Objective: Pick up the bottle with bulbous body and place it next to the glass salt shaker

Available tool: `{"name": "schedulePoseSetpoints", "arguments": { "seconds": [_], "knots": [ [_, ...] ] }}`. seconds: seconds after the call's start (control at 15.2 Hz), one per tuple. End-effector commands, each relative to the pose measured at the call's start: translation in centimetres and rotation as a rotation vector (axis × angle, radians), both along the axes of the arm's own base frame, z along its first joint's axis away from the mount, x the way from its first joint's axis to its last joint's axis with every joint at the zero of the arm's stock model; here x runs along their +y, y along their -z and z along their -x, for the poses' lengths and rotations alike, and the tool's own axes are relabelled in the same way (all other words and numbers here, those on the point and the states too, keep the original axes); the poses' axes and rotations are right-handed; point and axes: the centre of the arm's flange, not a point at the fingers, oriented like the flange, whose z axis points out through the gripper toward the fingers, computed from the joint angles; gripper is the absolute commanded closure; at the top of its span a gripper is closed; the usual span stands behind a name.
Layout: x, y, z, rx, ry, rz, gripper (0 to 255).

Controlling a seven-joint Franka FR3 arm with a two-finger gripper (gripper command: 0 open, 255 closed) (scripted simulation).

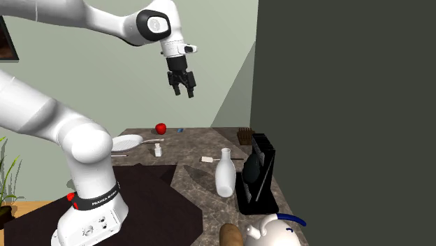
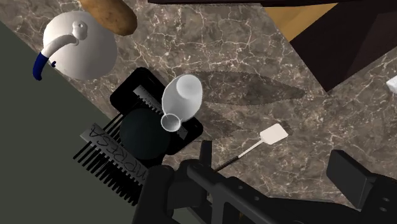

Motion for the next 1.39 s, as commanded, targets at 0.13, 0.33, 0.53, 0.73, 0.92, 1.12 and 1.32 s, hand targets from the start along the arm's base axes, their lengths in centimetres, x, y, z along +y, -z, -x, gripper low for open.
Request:
{"name": "schedulePoseSetpoints", "arguments": {
  "seconds": [0.13,0.33,0.53,0.73,0.92,1.12,1.32],
  "knots": [
    [-2.7,4.4,-1.5,0.005,-0.038,-0.005,0],
    [-4.8,7.6,-2.7,0.01,-0.064,-0.009,0],
    [-6.9,10.9,-3.9,0.015,-0.091,-0.013,0],
    [-8.9,14.1,-5.2,0.02,-0.118,-0.017,0],
    [-10.9,17.4,-6.5,0.025,-0.145,-0.021,0],
    [-12.8,20.7,-7.8,0.03,-0.172,-0.025,0],
    [-14.7,24.0,-9.2,0.035,-0.199,-0.029,0]
  ]
}}
